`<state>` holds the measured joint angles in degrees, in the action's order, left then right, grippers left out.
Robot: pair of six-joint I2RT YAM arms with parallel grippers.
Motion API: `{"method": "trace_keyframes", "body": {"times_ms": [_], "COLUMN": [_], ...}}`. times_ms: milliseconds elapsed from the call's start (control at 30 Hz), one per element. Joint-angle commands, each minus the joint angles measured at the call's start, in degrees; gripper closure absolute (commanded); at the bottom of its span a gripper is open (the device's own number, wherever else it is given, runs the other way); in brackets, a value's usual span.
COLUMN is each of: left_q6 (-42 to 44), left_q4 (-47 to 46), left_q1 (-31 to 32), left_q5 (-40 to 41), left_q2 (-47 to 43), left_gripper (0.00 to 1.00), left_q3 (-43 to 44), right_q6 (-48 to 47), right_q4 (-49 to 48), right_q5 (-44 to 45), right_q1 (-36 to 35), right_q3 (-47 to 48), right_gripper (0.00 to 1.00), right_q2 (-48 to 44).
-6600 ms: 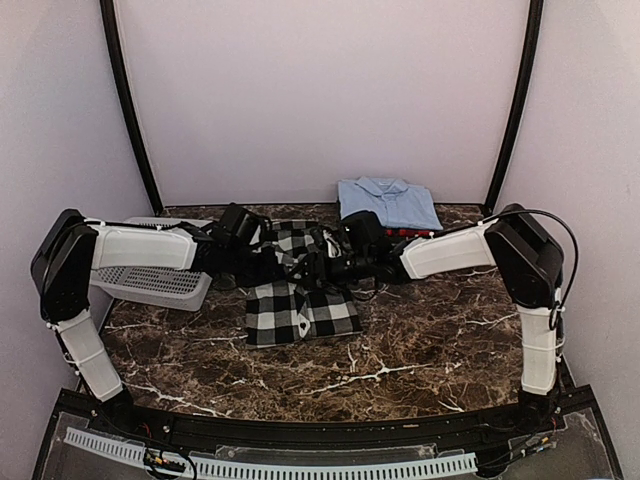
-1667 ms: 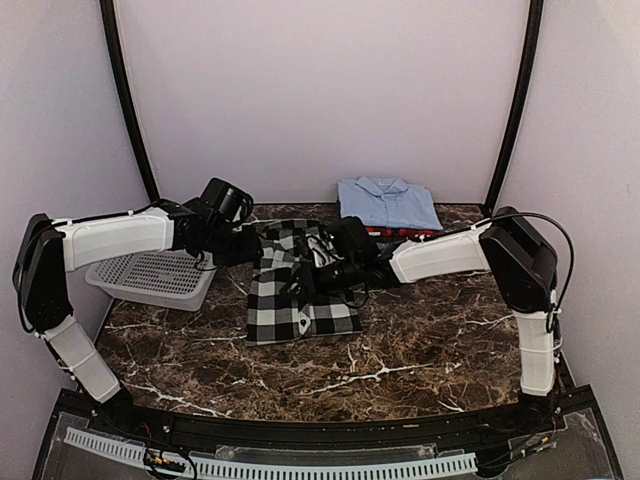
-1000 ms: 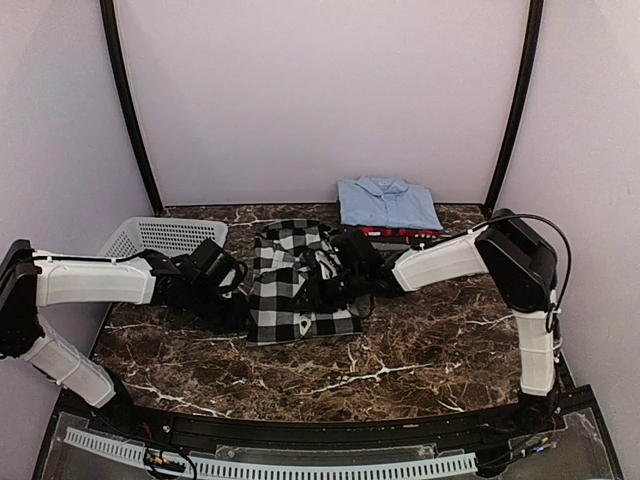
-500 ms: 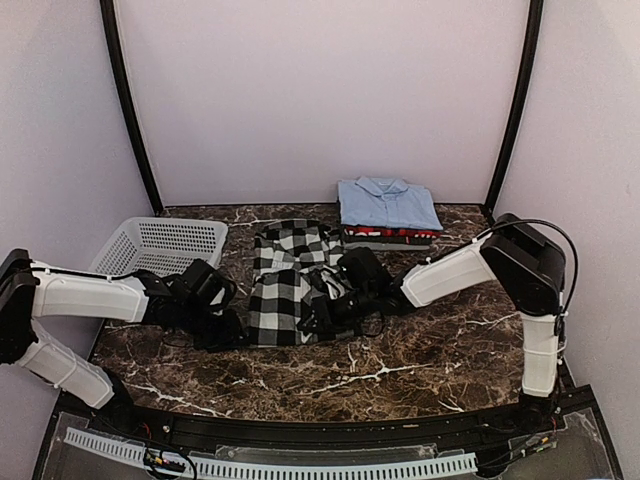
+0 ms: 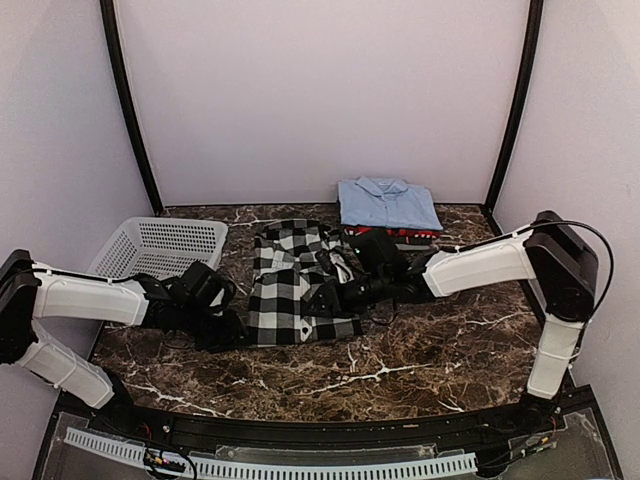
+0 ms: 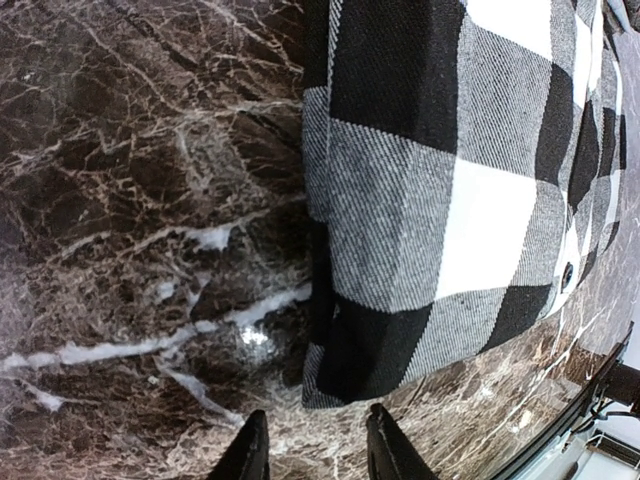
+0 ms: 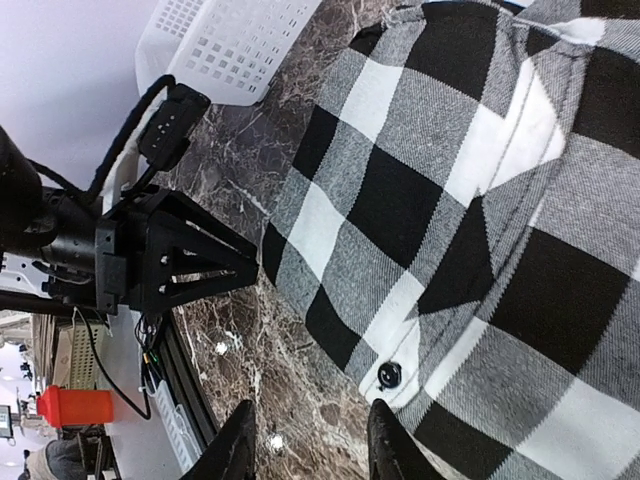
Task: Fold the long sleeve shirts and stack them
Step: Smooth out the 2/3-rectangle-folded shirt at the center of the board, then move the 2/3-rectangle-folded shirt to the center of the board.
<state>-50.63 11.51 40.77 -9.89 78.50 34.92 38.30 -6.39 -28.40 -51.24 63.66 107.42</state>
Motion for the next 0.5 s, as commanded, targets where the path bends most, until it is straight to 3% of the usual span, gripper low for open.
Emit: {"method": "trace_keyframes", "body": {"times_ms": [0, 233, 467], "left_q6": [0.8, 2.2, 2.4], "left_q4": [-1.1, -2.9, -3.7], "left_q1": [0.2, 0.2, 0.2], "left_q5": [-0.3, -1.0, -0.7], "left_q2": [-0.4, 0.2, 0.3], "left_gripper": [0.68, 0.69, 0.71], "left_q3": [-1.1, -1.6, -2.4], "right_q6": [-3.9, -6.0, -4.5], "right_q4": [4.5, 7.2, 4.5], "right_q5": [3.5, 7.3, 9.2], "right_q1": [2.1, 4.8, 6.0], "right_q3": [-5.2, -14.6, -17.4], "right_gripper": [0.65, 0.66, 0.68], "right_q2": [-5.7, -11.2, -10.1]}}
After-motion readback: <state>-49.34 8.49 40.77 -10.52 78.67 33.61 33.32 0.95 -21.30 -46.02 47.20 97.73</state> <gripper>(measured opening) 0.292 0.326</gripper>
